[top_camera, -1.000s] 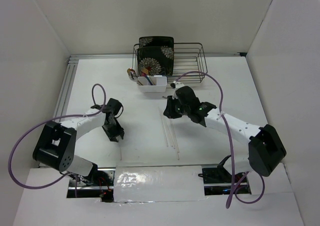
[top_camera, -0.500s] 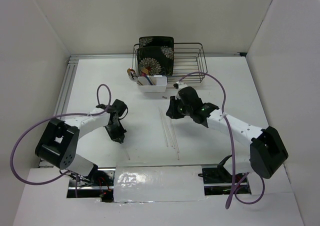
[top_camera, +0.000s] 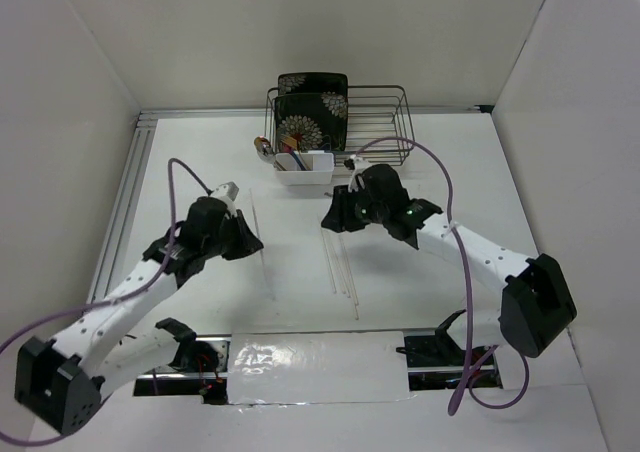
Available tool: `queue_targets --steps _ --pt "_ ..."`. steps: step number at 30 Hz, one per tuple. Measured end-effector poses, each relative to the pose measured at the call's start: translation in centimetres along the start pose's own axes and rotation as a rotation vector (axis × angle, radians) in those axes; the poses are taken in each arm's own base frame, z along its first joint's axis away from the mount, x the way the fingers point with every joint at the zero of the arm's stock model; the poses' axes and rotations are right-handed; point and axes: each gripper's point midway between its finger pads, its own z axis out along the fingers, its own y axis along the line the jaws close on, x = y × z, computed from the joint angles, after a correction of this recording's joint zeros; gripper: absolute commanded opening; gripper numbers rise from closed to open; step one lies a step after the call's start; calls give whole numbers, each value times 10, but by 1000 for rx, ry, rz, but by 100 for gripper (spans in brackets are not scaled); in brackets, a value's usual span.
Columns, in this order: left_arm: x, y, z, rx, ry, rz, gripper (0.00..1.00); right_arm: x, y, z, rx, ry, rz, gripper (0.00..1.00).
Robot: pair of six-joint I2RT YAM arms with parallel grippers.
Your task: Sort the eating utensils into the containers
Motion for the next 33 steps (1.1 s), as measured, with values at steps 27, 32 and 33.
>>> queue_targets --steps 27,32,33 --pt "-22 -111 -46 635 -126 546 0 -93 114 -30 -340 -242 -157 74" --pt "-22 -115 -47 655 -122 551 0 -92 110 -27 -300 -258 -163 69" --pt "-22 -116 -47 661 -121 552 0 -92 110 -27 -290 -264 -164 66"
